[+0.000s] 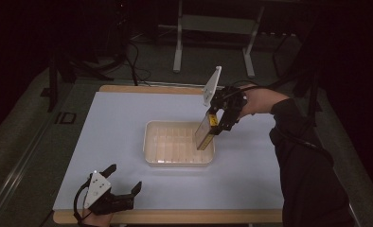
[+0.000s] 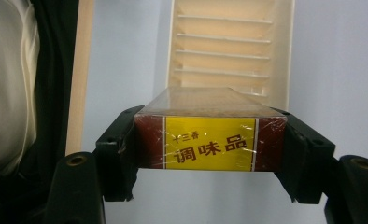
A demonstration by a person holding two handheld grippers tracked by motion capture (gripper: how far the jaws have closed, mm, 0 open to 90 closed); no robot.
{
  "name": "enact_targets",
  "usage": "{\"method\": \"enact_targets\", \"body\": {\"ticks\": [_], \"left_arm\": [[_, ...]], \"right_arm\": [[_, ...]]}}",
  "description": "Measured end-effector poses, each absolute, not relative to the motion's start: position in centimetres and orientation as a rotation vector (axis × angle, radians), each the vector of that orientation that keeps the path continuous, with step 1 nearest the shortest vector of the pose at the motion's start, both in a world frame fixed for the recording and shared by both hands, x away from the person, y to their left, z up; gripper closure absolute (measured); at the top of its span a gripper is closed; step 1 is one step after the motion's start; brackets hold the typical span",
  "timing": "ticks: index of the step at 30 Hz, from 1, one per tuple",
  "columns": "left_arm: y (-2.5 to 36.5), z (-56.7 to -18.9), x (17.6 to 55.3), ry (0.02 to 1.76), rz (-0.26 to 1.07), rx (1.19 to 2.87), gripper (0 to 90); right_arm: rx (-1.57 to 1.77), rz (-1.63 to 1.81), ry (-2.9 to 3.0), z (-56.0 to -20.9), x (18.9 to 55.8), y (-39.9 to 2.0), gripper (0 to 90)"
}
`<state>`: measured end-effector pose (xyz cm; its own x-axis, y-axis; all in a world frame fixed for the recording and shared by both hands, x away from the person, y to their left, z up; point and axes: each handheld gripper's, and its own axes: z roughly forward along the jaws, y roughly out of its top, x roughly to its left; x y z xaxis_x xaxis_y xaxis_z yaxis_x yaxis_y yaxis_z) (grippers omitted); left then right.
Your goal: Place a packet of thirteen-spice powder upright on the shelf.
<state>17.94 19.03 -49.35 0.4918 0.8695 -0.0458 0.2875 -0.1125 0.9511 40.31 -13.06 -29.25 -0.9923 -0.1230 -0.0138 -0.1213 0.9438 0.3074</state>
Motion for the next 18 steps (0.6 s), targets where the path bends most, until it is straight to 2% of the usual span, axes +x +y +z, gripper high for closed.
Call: {"method": "enact_targets", "body": {"ticks": [18], "left_arm": [[19.0,-49.3,17.9,0.999,0.673,1.659,0.0]], "right_arm": [[0.214,-0.586,-3.055,-30.5,40.5,-9.7,31.9]]}}
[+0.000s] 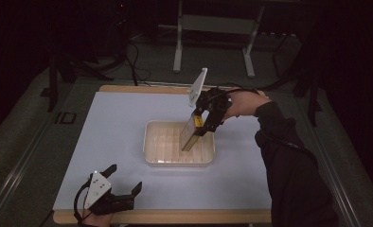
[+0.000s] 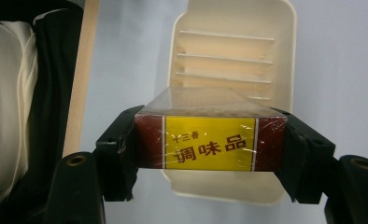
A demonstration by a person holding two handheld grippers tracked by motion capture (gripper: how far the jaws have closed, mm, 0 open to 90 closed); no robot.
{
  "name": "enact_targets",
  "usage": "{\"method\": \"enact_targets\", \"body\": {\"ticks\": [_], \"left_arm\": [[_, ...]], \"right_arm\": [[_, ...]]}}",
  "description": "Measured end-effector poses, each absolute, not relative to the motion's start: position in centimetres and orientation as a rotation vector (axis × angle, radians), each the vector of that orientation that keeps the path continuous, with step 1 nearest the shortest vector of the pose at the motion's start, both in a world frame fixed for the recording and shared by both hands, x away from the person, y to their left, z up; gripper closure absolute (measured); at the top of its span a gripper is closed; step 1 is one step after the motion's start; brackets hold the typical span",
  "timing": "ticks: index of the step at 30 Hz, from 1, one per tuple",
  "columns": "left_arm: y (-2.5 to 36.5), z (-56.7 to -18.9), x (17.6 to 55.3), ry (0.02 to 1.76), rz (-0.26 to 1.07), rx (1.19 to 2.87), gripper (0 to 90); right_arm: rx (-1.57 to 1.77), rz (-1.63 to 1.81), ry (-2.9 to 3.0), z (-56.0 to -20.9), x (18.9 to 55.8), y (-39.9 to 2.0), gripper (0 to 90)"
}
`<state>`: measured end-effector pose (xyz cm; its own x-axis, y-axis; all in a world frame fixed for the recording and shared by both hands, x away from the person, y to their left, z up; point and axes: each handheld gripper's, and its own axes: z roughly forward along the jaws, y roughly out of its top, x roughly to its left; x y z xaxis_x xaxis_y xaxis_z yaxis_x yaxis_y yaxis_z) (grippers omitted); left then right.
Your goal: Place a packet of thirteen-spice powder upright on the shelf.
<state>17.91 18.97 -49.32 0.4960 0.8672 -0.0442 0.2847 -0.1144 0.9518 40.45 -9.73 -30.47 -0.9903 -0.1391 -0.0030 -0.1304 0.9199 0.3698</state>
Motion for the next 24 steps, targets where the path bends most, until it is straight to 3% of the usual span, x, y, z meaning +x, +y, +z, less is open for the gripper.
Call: {"method": "enact_targets", "body": {"ticks": [24], "left_arm": [[19.0,-49.3,17.9,0.990,0.662,1.660,0.0]], "right_arm": [[0.160,-0.730,-3.036,-34.2,42.6,-6.7,31.9]]}}
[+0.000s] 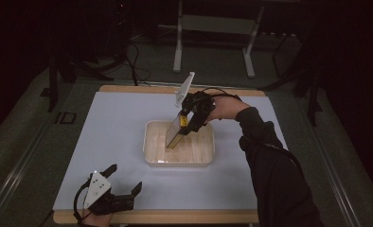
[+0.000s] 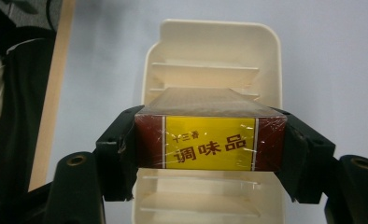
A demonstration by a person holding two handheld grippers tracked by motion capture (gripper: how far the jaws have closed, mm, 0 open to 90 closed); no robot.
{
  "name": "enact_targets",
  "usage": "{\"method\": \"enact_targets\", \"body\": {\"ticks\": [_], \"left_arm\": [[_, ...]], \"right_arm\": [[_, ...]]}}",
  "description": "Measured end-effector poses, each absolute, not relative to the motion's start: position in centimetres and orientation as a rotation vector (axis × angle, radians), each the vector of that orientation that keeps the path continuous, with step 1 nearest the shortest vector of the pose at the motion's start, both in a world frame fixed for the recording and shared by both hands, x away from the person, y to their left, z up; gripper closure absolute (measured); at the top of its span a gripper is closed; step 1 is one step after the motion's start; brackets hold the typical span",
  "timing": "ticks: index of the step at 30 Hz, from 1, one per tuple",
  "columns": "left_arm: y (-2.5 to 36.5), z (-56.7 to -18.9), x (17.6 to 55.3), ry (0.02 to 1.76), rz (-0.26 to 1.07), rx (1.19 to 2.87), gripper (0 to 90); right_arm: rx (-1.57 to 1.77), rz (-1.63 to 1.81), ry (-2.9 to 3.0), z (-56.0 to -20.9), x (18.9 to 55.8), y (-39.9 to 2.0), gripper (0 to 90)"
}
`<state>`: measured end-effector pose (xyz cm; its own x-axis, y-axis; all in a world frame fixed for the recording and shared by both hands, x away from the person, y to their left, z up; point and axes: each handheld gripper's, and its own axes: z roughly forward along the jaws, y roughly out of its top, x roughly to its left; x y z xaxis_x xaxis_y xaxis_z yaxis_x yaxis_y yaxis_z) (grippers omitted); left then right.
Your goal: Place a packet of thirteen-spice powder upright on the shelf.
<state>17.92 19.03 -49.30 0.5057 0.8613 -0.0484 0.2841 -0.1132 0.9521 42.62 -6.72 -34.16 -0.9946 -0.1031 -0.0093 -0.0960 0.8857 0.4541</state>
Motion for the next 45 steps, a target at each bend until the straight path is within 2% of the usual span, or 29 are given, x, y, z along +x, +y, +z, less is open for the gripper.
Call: {"method": "enact_targets", "body": {"ticks": [16,45], "left_arm": [[18.9,-49.3,18.1,0.980,0.654,1.665,0.0],[18.7,-49.3,18.2,0.969,0.645,1.671,0.0]], "right_arm": [[0.090,-0.720,-3.017,-36.9,43.9,-6.4,31.9],[0.055,-0.675,-3.005,-39.5,43.9,-3.9,31.6]]}}
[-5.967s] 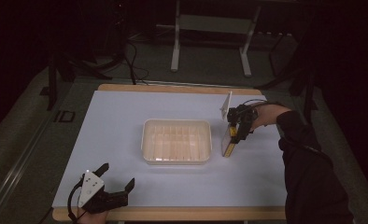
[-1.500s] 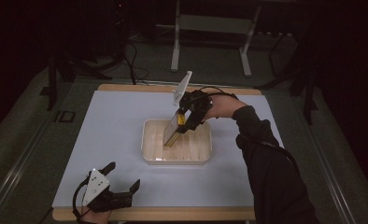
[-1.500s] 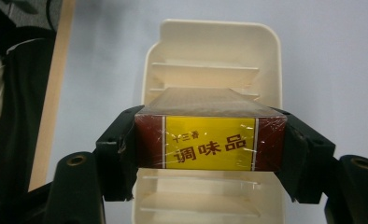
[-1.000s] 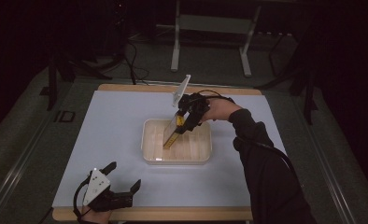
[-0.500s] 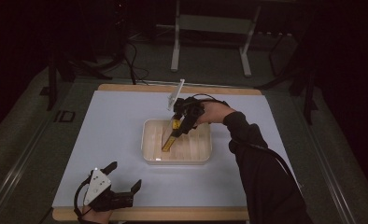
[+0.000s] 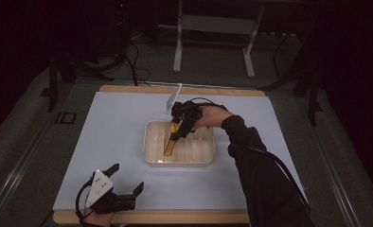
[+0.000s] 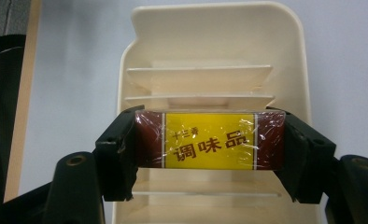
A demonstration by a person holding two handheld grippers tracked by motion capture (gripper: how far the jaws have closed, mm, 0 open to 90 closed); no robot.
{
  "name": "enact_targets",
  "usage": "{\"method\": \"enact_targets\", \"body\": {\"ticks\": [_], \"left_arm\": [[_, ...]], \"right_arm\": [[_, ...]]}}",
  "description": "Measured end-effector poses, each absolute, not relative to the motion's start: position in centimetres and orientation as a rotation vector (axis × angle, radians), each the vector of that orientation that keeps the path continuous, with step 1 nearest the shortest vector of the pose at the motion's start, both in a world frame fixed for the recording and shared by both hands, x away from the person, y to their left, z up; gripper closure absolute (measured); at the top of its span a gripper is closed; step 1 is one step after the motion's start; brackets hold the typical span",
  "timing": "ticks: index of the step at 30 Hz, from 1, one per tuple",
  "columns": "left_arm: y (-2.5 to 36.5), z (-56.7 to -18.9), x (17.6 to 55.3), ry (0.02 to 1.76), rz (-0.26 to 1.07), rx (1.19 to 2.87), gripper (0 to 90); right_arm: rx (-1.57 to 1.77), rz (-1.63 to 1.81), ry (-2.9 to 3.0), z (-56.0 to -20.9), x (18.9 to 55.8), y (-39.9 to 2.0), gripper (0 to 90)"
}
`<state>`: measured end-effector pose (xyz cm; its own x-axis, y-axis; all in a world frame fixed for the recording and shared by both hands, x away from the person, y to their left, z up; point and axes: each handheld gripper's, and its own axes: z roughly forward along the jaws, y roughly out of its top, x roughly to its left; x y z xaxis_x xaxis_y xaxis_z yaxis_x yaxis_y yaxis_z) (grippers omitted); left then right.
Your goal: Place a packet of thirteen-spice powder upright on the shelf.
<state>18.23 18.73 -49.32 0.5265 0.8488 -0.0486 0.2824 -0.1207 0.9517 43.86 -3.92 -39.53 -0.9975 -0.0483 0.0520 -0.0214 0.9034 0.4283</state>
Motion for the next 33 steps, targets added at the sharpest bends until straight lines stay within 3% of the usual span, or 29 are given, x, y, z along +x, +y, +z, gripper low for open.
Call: {"method": "enact_targets", "body": {"ticks": [19,33], "left_arm": [[18.6,-49.3,18.3,0.960,0.640,1.675,0.0],[18.5,-49.3,18.4,0.957,0.635,1.675,0.0]], "right_arm": [[0.059,-0.620,-3.023,-41.4,43.5,-2.3,31.2],[0.043,-0.681,-3.021,-39.4,43.2,-3.2,27.0]]}}
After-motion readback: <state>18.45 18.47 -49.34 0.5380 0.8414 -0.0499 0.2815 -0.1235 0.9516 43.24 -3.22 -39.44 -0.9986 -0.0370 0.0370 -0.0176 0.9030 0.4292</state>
